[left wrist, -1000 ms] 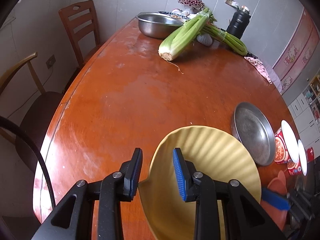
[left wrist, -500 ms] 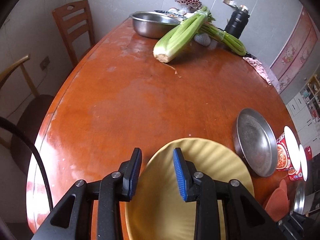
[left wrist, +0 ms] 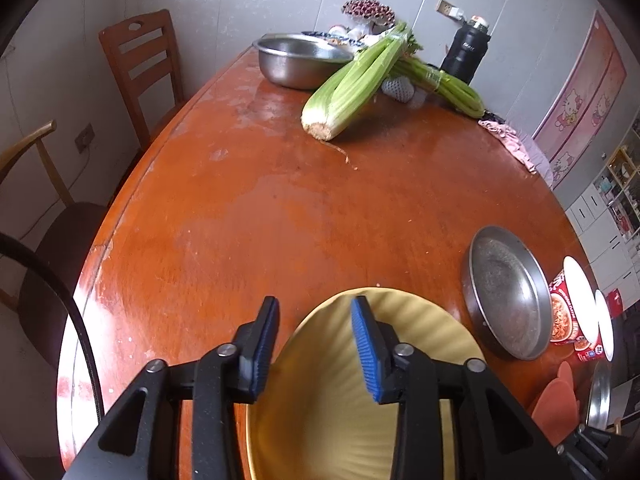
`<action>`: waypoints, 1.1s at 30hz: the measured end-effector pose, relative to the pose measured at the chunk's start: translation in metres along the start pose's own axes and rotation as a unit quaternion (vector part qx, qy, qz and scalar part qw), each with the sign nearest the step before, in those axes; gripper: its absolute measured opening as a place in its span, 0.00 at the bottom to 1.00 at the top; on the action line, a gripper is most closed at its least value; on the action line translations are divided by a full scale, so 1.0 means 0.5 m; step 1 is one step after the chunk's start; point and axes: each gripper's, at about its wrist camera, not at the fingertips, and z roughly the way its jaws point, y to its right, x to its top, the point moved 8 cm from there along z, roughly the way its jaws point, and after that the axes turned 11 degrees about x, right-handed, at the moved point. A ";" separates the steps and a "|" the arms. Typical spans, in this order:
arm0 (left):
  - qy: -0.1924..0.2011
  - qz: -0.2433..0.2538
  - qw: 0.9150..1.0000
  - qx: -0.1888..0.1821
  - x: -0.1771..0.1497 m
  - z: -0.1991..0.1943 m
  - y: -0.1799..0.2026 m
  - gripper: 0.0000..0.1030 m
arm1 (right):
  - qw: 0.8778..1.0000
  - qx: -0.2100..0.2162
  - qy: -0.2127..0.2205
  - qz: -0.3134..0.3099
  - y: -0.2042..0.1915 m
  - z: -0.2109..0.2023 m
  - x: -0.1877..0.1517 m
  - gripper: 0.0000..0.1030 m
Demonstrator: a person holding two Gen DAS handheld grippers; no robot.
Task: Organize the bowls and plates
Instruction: 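Lift the yellow shell plate with the left gripper and set it down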
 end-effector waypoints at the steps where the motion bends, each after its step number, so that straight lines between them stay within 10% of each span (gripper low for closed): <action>1: 0.006 0.002 1.000 0.001 0.002 -0.006 0.000 0.45 | 1.000 0.004 0.002 0.004 0.002 -0.003 0.000 0.48; 33: 0.075 -0.012 0.997 0.022 -0.099 -0.259 0.078 0.59 | 0.994 -0.025 0.099 -0.031 0.070 -0.210 0.010 0.55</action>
